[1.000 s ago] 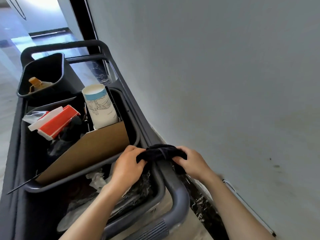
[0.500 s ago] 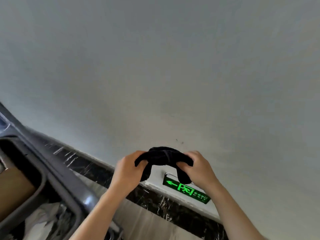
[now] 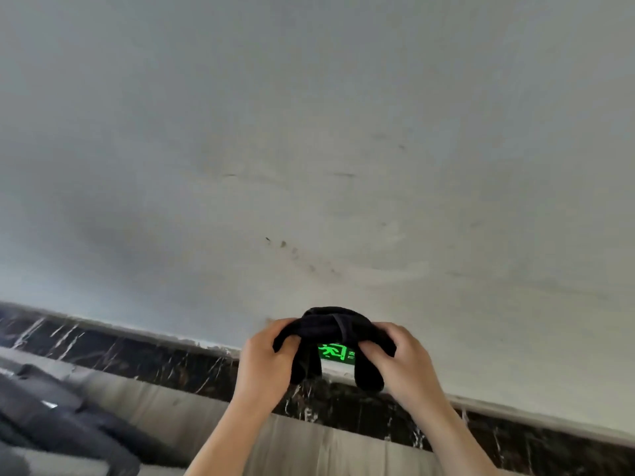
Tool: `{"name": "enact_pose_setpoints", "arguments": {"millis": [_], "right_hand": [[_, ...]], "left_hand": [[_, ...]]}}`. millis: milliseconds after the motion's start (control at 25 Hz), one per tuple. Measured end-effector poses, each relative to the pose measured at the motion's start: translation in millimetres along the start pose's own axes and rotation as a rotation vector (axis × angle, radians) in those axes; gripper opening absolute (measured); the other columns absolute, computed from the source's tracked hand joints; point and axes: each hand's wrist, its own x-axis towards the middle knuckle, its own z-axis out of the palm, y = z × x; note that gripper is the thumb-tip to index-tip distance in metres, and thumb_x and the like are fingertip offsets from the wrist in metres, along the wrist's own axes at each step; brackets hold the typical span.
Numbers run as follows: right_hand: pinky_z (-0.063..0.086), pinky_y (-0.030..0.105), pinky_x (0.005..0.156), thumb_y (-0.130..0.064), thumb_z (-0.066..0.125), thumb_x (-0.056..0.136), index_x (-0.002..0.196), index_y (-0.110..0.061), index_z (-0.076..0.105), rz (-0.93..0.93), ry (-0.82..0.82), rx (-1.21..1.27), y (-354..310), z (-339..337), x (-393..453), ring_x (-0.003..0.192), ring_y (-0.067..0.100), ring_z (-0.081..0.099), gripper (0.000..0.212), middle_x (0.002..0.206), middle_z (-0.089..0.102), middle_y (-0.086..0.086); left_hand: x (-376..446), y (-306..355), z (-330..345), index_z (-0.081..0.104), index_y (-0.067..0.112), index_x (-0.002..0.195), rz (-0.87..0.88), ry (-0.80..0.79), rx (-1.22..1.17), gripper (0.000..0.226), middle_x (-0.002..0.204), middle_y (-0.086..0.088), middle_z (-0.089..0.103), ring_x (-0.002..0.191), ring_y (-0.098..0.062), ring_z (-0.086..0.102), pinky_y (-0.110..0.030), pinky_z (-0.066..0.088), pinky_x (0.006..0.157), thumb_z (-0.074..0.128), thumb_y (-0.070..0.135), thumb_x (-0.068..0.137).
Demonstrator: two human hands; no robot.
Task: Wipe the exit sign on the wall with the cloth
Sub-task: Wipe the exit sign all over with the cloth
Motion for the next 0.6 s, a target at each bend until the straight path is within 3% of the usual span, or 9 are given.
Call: {"name": "enact_pose_setpoints", "arguments": {"millis": [120,240,360,440,520,600], "right_hand": [[0.042,0.014,0.072,-0.03,0.064,0.086,0.09,-0.045,0.062,0.066,0.05,0.105,55.9,21.7,13.8,0.092,-0.005,0.059,0.016,0.1,0.067,-0.017],[0.044,0.016,0.072,-0.032,0.063,0.086,0.097,-0.041,0.065,0.103,0.094,0.203,105.5,45.7,24.3,0.091,-0.005,0.061,0.014,0.1,0.069,-0.017],[0.046,0.013,0.071,-0.031,0.064,0.086,0.106,-0.048,0.06,0.099,0.123,0.291,158.0,83.3,35.0,0.092,-0.012,0.06,0.026,0.098,0.068,-0.025],[0.049,0.009,0.063,-0.025,0.064,0.087,0.114,-0.05,0.057,0.074,0.137,0.355,192.0,110.1,44.4,0.09,-0.013,0.061,0.037,0.097,0.069,-0.024],[0.054,0.013,0.061,-0.018,0.062,0.089,0.117,-0.043,0.061,0.054,0.133,0.42,221.6,135.0,52.3,0.089,-0.006,0.065,0.038,0.102,0.07,-0.014],[0.058,0.025,0.074,-0.016,0.062,0.089,0.11,-0.043,0.065,0.065,0.118,0.476,245.2,154.3,60.3,0.095,0.004,0.068,0.034,0.104,0.073,-0.008]], "left_hand": [[15.7,-43.4,43.0,0.063,0.054,0.087,-0.007,0.016,-0.001,0.046,0.084,0.034,0.07,0.082,0.014,0.064,-0.006,0.045,0.063,0.058,0.01,0.098],[24.9,-82.9,78.5,0.061,0.054,0.095,0.003,0.032,-0.013,0.039,0.09,0.035,0.069,0.089,0.019,0.061,-0.003,0.046,0.067,0.062,0.015,0.096],[39.1,-137.1,111.6,0.06,0.044,0.107,0.008,0.058,-0.117,0.031,0.096,0.022,0.069,0.087,0.014,0.064,-0.004,0.049,0.065,0.067,0.017,0.094],[50.6,-172.5,130.7,0.057,0.043,0.102,0.006,0.081,-0.149,0.027,0.092,0.021,0.068,0.082,0.011,0.066,-0.007,0.05,0.06,0.07,0.021,0.093],[56.1,-205.2,149.3,0.059,0.041,0.094,0.041,0.084,-0.129,0.023,0.09,0.027,0.068,0.083,0.015,0.063,-0.003,0.047,0.062,0.07,0.022,0.092],[60.0,-230.2,163.3,0.061,0.043,0.092,0.071,0.045,-0.109,0.023,0.089,0.023,0.07,0.087,0.016,0.062,0.0,0.046,0.065,0.07,0.021,0.093]]}}
